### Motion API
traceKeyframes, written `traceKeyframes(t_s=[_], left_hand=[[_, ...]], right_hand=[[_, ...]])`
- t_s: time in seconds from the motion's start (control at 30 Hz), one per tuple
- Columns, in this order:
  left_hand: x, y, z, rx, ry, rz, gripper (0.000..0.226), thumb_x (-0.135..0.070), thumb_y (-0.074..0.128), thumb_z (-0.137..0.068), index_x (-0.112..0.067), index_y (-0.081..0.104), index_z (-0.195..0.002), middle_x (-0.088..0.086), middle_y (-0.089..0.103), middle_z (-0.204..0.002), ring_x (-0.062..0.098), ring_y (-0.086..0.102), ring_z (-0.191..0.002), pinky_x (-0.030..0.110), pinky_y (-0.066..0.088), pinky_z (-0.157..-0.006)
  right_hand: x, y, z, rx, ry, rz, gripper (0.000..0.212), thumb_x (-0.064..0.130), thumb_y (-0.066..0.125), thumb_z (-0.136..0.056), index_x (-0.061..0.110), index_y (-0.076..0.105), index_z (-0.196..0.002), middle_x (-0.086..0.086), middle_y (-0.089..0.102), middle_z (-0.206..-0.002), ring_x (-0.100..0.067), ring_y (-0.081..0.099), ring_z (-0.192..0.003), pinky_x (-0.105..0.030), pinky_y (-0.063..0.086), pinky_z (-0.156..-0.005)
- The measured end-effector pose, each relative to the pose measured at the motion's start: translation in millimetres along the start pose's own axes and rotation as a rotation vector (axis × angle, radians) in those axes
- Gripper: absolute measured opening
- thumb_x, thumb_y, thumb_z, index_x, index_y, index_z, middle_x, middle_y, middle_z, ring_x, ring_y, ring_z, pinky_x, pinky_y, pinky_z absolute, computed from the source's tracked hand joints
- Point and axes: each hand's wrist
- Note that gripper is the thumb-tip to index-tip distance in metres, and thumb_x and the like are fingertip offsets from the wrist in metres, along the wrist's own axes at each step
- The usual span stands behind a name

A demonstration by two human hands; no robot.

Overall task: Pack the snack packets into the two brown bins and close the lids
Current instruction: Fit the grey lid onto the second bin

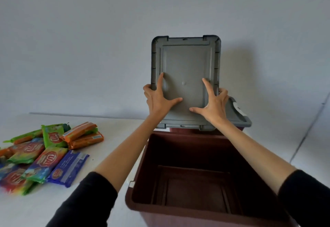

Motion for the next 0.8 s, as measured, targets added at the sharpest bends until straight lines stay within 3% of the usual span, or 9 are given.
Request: traceKeyframes(t_s=[0.33,0.53,0.8], left_hand=[[-1,50,38,0.12,0.05,-0.157,0.107,-0.057,0.077,-0.06,-0.045,0.011,-0.144,0.016,0.012,-0.143,0.033,0.023,-0.13,0.046,0.031,-0.106],[5,48,44,0.094,0.025,-0.197,0.112,-0.063,0.072,-0.06,-0.043,0.002,-0.145,0.016,0.007,-0.146,0.035,0.018,-0.133,0.047,0.027,-0.107],[10,46,45,0.103,0.061,-0.209,0.111,-0.061,0.074,-0.06,-0.043,0.004,-0.145,0.016,-0.004,-0.15,0.036,0.013,-0.137,0.049,0.025,-0.109]], right_hand=[[-46,-14,26,-0.061,0.138,-0.021,0.098,0.031,0.081,-0.068,0.037,0.022,-0.146,-0.02,0.018,-0.139,-0.037,0.02,-0.133,-0.042,0.025,-0.11],[-52,-7,32,-0.01,0.077,-0.013,0.097,0.031,0.081,-0.068,0.036,0.023,-0.146,-0.02,0.017,-0.142,-0.034,0.014,-0.138,-0.039,0.024,-0.112],[-51,-2,36,-0.012,0.002,0.04,0.097,0.041,0.077,-0.069,0.034,0.02,-0.147,-0.022,0.009,-0.146,-0.036,0.009,-0.14,-0.042,0.024,-0.113]])
Point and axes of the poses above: each hand's wrist, its own z-axis away from the middle knuckle, its own y-axis out of the palm, x = y × z
